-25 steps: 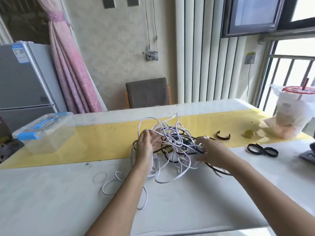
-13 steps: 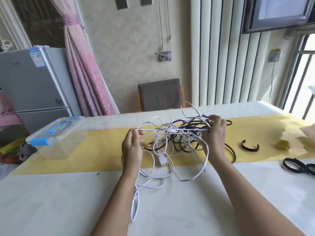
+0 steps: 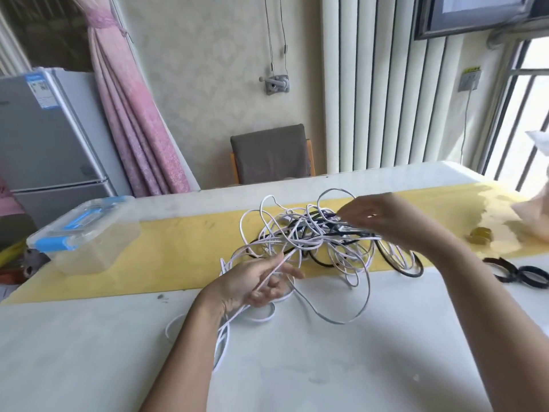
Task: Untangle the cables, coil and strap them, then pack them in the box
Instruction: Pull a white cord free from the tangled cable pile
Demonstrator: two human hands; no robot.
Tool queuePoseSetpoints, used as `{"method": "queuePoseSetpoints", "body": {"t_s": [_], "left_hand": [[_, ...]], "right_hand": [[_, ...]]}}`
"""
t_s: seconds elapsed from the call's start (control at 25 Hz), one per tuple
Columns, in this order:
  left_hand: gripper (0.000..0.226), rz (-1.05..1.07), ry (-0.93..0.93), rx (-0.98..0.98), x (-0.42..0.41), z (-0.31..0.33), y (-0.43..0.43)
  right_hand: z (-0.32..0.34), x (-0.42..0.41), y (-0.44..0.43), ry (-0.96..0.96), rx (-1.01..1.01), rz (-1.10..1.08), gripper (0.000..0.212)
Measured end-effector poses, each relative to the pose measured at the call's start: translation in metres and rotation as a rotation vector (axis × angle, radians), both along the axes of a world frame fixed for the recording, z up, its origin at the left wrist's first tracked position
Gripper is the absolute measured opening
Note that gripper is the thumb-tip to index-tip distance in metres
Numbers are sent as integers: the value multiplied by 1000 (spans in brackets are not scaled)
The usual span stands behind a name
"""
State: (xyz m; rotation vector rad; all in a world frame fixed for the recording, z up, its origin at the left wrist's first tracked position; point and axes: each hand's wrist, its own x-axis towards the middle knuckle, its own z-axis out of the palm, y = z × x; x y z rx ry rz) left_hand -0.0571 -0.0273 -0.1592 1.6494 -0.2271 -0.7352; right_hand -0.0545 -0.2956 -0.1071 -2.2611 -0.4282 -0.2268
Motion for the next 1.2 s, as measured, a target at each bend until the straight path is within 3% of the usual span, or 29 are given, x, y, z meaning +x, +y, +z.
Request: {"method": "queuePoseSetpoints", "body": {"t_s": [0.08, 0.16, 0.28, 0.44, 0.52, 0.64, 0.72, 0.88, 1.0, 1.08, 1.2], "left_hand": [[44, 85, -55, -32, -1, -4, -7], [37, 128, -147, -78, -1, -8, -11], [23, 207, -267, -70, 3, -12, -21], [36, 311, -311, -111, 2, -14, -40], [34, 337, -328, -132, 0, -10, -41], [13, 358, -385, -209, -5, 1, -37], [12, 392, -385, -282, -8, 6, -33], [27, 418, -385, -402, -11, 15, -24], [26, 433, -357, -516, -9, 17, -17], [23, 439, -382, -484, -5, 15, -11], [21, 513, -608, -200, -1, 7, -6]], "right_hand": [[-7, 5, 14, 81, -149, 79, 25], [-19, 6, 24, 54, -148, 58, 25], [-31, 1, 34, -69, -121, -20, 22], [-32, -3, 36, -316, -194, -33, 13], [-30, -6, 37, -275, -223, -103, 7], [-28, -4, 32, -141, -335, -199, 4], [-29, 3, 18, -123, -275, -254, 6], [-41, 18, 1, -365, -155, -404, 14], [-52, 26, 5, -474, -121, -429, 6], [-52, 27, 1, -491, -82, -463, 7], [-41, 18, -5, -512, 7, -483, 12]]}}
